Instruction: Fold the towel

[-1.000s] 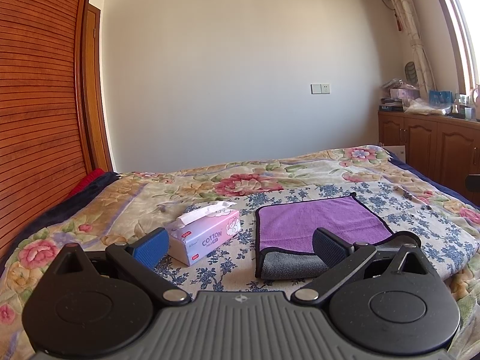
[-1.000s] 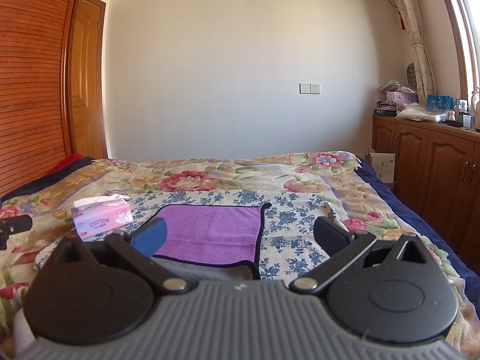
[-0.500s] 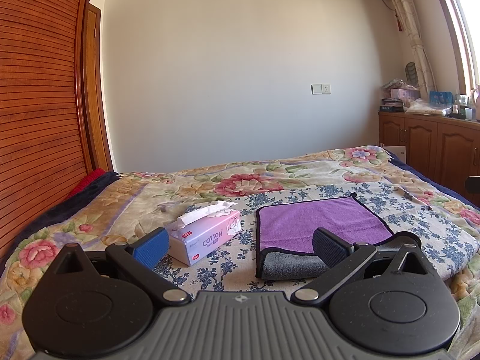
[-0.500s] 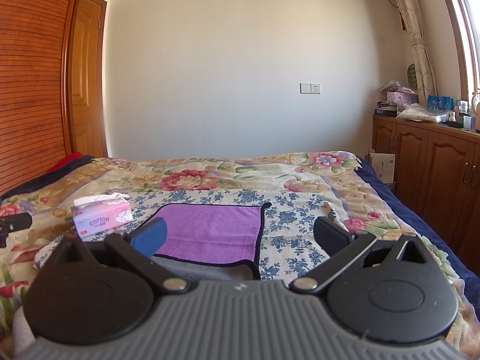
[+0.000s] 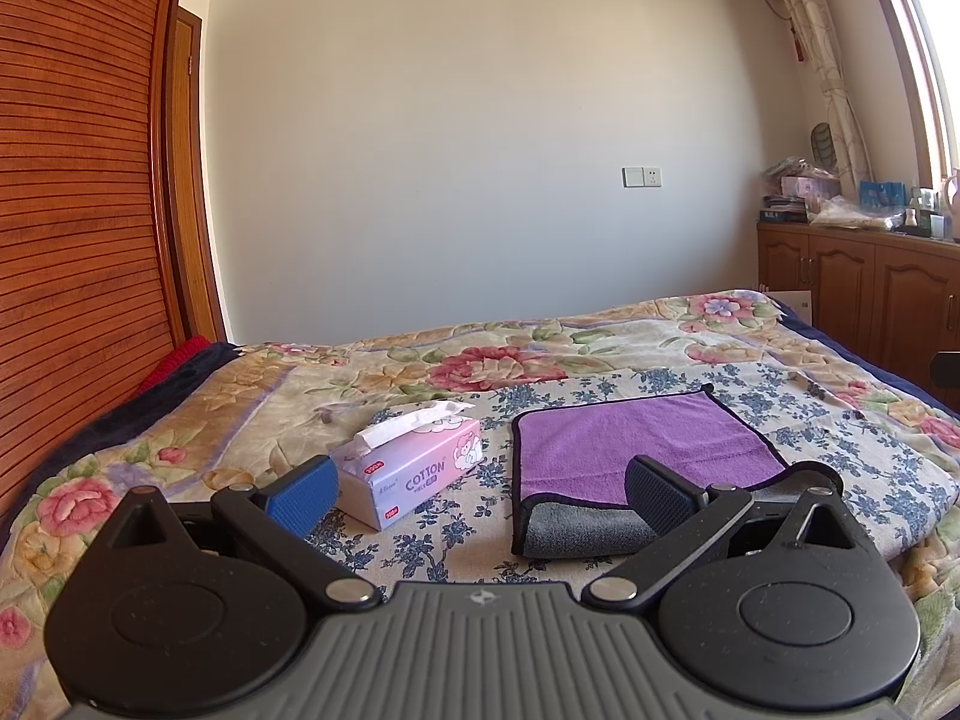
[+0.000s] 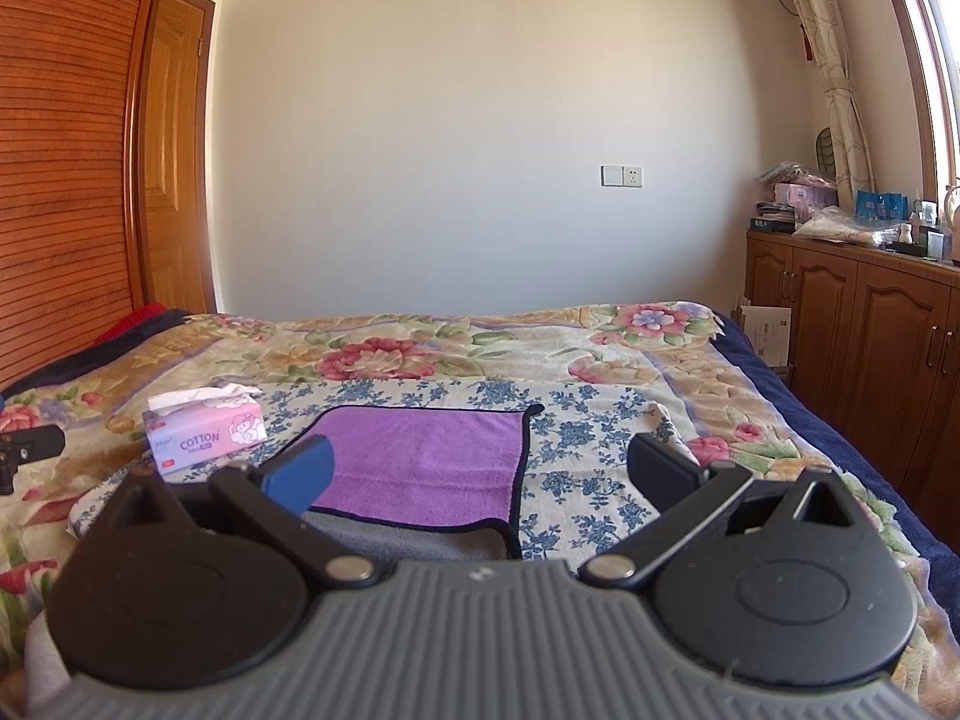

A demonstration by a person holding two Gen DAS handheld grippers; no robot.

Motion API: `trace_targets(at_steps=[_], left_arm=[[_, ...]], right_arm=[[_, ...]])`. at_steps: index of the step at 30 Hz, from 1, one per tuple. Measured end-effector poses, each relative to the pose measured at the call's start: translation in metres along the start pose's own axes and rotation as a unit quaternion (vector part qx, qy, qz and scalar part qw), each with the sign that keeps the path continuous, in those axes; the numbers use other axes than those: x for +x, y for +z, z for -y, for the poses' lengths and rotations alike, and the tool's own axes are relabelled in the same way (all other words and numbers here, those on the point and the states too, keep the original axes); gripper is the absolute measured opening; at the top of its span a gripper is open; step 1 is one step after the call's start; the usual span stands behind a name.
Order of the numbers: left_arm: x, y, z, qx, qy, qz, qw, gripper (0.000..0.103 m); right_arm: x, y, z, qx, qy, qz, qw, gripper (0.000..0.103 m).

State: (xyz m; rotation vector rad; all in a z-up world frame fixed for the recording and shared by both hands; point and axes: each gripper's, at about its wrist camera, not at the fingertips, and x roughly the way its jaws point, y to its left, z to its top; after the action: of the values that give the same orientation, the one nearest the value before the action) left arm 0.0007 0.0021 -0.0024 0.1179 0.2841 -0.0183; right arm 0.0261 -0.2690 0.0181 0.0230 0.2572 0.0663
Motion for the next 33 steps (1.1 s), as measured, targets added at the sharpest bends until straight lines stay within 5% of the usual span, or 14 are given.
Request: trace_targets(at_steps=[33], left_arm=[[-0.0008,0.0025,0.0025,-0.003,-0.006,-0.005,1.0,0.103]], right_arm=[[0.0064,-0.003,-0.0036,-0.01,0.003,-0.012,1.0,0.103]])
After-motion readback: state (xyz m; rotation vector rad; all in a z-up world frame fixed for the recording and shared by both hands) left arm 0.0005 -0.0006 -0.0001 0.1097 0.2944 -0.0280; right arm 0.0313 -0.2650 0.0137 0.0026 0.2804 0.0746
